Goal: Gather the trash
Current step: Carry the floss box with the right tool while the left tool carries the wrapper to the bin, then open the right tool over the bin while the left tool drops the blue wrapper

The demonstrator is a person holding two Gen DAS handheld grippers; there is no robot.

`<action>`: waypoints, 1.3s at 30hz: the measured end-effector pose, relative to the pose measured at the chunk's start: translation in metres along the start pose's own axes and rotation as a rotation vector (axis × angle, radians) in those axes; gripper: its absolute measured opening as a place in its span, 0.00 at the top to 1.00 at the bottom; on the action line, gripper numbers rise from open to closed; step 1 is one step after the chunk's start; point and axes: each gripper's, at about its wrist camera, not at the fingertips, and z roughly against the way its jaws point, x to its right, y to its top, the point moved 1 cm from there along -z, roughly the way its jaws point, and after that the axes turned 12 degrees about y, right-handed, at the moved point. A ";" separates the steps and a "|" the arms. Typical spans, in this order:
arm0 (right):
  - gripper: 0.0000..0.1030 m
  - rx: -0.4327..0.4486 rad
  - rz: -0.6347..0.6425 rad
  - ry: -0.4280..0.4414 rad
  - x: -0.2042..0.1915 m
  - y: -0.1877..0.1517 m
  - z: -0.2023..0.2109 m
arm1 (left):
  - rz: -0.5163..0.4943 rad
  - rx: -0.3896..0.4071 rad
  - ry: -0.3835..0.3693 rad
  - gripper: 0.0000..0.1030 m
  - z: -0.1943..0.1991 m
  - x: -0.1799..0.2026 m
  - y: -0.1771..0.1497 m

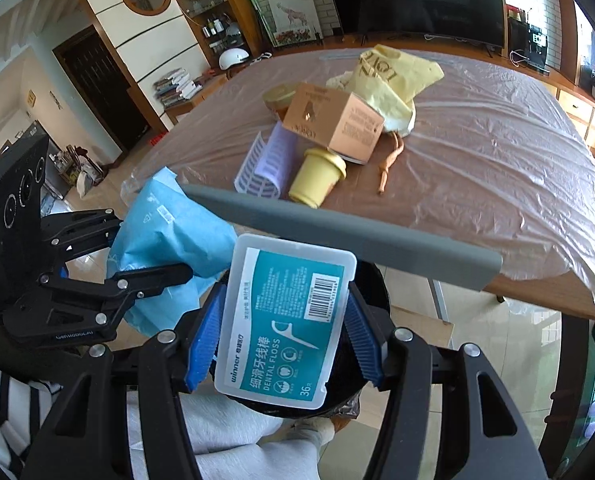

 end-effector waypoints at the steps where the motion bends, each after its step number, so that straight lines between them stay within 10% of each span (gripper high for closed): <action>1: 0.45 -0.006 0.000 -0.003 0.000 -0.002 -0.001 | -0.002 -0.009 -0.001 0.62 -0.002 0.001 -0.003; 39: 0.45 -0.149 0.065 -0.148 0.017 -0.034 -0.070 | 0.014 -0.197 0.057 0.62 -0.076 0.006 -0.033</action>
